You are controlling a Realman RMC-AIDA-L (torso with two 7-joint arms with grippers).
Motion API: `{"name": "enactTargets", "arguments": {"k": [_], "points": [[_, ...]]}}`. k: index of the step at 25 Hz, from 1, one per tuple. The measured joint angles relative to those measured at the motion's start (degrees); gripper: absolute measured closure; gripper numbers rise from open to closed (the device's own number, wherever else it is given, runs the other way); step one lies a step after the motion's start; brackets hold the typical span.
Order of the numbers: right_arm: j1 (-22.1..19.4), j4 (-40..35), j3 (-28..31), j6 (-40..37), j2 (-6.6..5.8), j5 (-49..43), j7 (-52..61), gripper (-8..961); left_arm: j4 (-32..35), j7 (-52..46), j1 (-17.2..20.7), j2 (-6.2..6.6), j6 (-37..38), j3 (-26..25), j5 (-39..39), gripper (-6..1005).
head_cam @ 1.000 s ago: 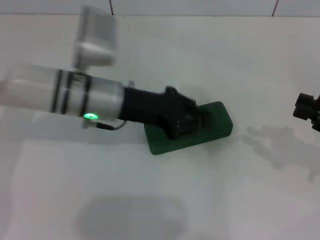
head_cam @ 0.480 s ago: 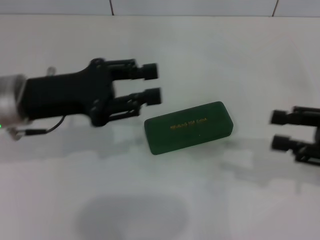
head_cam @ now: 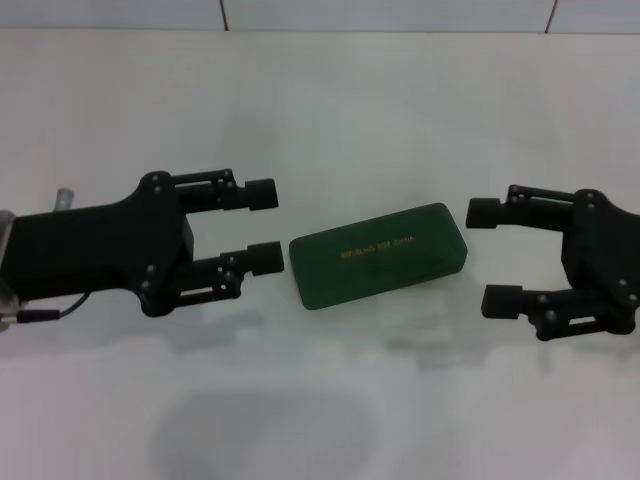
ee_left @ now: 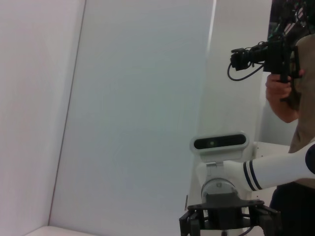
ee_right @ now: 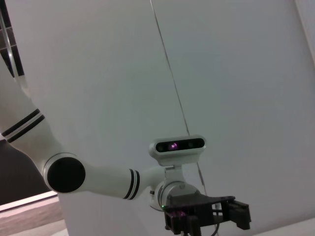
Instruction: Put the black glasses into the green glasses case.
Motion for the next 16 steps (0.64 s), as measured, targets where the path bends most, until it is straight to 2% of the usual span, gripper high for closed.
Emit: {"name": "enactTargets", "arguments": {"k": [8, 12, 16], "points": [[0.62, 0.72, -2.64, 1.63, 0.08, 1.54, 0.59, 85, -0.28, 0.94, 1.48, -0.4, 0.26, 0.49, 0.8, 390], [0.84, 2.1, -2.86, 1.44, 0.07, 2.19, 0.56, 85, -0.17, 1.38, 1.25, -1.0, 0.72, 0.51, 1.49, 390], [0.57, 2.15, -3.0, 1.1, -0.04, 2.69, 0.61, 85, -0.82, 1.53, 0.73, -1.05, 0.96, 0.26, 3.27, 390]]}}
